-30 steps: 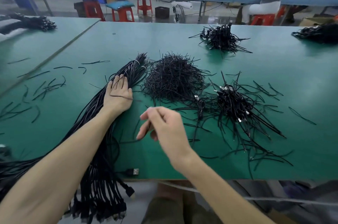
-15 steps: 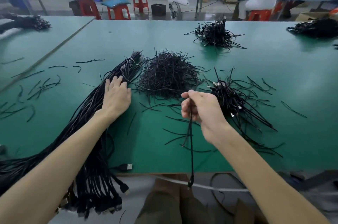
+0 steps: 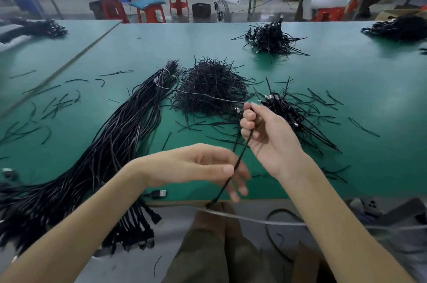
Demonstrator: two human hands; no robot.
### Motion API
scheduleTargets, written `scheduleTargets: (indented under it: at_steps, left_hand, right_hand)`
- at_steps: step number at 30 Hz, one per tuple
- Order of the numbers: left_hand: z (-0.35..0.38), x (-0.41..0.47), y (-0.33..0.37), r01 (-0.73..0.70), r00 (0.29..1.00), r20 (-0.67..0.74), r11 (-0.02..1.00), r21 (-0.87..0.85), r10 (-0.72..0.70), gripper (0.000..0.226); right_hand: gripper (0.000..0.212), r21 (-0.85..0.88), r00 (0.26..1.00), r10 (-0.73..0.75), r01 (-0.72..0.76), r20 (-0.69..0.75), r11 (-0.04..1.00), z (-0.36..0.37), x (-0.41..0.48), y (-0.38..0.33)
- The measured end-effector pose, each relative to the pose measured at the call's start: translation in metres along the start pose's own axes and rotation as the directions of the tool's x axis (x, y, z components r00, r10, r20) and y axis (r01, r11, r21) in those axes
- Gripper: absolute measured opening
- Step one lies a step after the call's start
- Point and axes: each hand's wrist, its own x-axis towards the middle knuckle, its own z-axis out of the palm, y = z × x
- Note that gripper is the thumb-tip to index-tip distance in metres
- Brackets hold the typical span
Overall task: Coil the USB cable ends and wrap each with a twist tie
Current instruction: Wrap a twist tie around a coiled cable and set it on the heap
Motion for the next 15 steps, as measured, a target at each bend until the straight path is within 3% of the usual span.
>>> scheduleTargets:
  at_steps: [2,4,7,9,11,15]
  left_hand:
    - [0.005,-0.002,0.003,0.013,0.999,-0.029,0.999,-0.04,-0.014,0.023]
    - [0.002,-0.002,0.001,0.043,0.986,-0.153,0.994,-0.1,-0.058,0.026]
    - [-0.014,-0.01,-0.008,0.053,0.928,-0.361,0.992,-0.118,-0.093,0.031]
    - [-0.027,-0.019,-0.016,0.03,0.916,-0.387,0.981,-0.192,-0.103,0.031]
    - [-0.037,-0.028,-0.023,-0.022,0.921,-0.378,0.958,-0.284,-0.091,0.035]
    - [-0.048,-0.035,-0.037,-0.256,0.882,-0.47,0.843,-0.472,0.005,0.047]
  right_hand:
    - [0.023,0.046,1.0,0.02,-0.019,-0.01,0.999,-0.006,-0.005,0.001]
    - [0.024,0.065,0.999,0.024,-0.023,-0.022,0.998,-0.013,-0.011,0.003]
    - [0.024,0.012,0.997,0.001,0.0,-0.075,1.0,-0.025,-0.021,0.006]
    - [0.025,-0.033,0.994,-0.007,0.003,-0.111,0.999,-0.033,-0.027,0.01]
    - [0.025,-0.055,0.989,-0.002,-0.007,-0.146,0.998,-0.037,-0.031,0.016]
    - [0.023,-0.088,0.985,0.027,-0.042,-0.172,0.995,-0.038,-0.038,0.027]
